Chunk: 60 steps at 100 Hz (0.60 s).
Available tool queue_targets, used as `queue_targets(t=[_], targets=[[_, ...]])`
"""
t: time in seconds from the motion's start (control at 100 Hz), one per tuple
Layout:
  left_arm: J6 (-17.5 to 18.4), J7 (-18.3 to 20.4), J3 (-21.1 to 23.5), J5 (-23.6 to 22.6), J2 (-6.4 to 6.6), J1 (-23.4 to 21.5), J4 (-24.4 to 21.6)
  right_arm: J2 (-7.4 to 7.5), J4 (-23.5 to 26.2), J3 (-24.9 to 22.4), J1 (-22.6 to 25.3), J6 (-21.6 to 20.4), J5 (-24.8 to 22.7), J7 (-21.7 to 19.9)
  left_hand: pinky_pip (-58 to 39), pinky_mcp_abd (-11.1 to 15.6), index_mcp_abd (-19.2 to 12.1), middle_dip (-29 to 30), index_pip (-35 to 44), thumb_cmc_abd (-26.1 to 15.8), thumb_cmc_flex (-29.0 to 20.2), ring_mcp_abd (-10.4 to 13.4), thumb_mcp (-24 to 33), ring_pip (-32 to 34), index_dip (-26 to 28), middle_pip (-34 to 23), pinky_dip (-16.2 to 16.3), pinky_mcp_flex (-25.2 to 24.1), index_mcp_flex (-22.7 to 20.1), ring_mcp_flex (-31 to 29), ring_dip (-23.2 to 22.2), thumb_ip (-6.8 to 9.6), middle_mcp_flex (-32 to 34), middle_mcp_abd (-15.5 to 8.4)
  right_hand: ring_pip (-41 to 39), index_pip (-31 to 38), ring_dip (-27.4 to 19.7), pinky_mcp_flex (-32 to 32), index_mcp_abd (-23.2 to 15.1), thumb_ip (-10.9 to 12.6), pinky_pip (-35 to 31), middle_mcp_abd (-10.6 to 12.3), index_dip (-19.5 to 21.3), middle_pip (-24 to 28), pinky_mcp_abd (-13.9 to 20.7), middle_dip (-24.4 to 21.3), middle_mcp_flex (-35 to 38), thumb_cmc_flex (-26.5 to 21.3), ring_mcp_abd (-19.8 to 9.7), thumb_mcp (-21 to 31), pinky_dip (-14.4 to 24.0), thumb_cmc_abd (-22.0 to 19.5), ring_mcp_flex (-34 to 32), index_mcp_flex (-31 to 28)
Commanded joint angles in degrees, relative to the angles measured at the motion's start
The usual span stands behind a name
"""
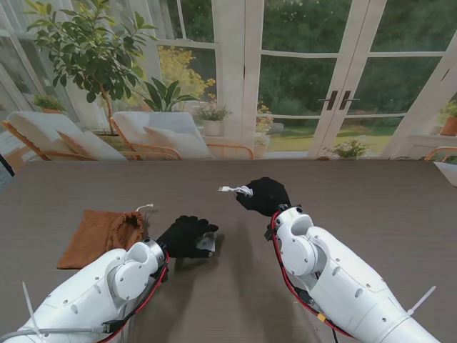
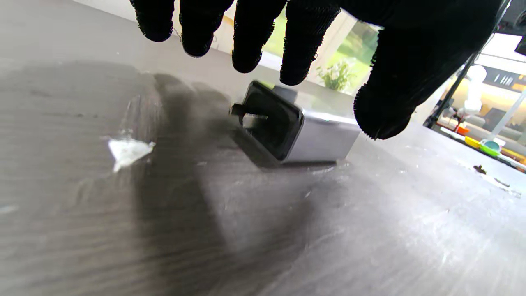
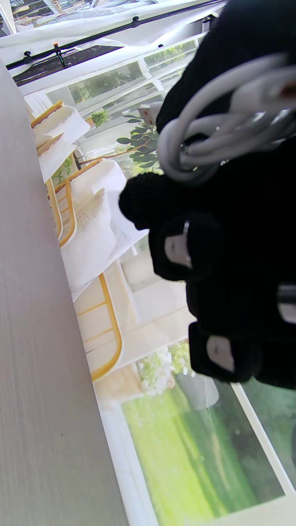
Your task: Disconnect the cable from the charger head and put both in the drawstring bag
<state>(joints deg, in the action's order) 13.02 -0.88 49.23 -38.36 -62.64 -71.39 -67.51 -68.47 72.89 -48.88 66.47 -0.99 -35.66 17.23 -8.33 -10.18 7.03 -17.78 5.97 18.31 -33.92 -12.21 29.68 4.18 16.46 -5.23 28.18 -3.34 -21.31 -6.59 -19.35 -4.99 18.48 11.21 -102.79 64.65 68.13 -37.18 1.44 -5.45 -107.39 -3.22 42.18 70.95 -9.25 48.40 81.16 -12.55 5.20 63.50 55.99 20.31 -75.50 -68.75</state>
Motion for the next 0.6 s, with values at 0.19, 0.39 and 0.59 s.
queue_targets(t=[0.19,0.39,0.59], targets=[[1.3,0.9,5.0,2.9,-0.42,-2.9,-5.0,-0.07,0.9,-0.2,0.2,0.4,-0.3,-0.8,-1.5,-0.4,2.3,-3.3,2.4,2.4,1.1,-2.3,1.3,2.5,2.3,-1.9,3.5,1.6,-4.0,-4.9,-3.1,-0.96,4.0,0.5,-3.0,3.8,0.1,-32.6,4.2,1.0,-12.6,-5.1,-0.1,6.3,6.7,0.8,2.1,-2.8,-4.1,-0.8,0.1,-2.6,0.6,-1.1],[-2.4,3.0,13.2,1.4,0.31,-9.3,-14.7,-0.05,0.9,-0.2,0.2,0.4,-0.3,-0.9,-5.3,-3.7,5.8,-4.6,3.0,1.9,-0.3,-4.8,1.5,6.1,2.5,-2.4,9.4,6.0,-8.3,-9.0,-6.9,-0.92,8.2,2.1,-3.0,3.8,0.1,-32.6,4.2,1.0,-12.6,-5.1,-0.1,6.3,6.7,0.8,2.1,-2.8,-4.1,-0.9,0.1,-2.6,0.6,-1.1],[-10.2,6.0,22.5,-3.6,1.09,-17.5,-25.7,-0.05,0.8,-0.1,0.2,0.1,-0.2,-0.9,-9.2,-7.3,7.7,-6.5,3.8,1.8,-0.5,-8.0,1.0,11.7,2.9,-3.9,16.0,11.3,-11.7,-12.8,-10.6,-0.93,12.8,3.7,-3.0,3.8,0.1,-32.6,4.2,1.0,-12.6,-5.1,-0.1,6.3,6.8,0.8,2.1,-2.8,-4.1,-0.9,0.1,-2.5,0.6,-1.1]])
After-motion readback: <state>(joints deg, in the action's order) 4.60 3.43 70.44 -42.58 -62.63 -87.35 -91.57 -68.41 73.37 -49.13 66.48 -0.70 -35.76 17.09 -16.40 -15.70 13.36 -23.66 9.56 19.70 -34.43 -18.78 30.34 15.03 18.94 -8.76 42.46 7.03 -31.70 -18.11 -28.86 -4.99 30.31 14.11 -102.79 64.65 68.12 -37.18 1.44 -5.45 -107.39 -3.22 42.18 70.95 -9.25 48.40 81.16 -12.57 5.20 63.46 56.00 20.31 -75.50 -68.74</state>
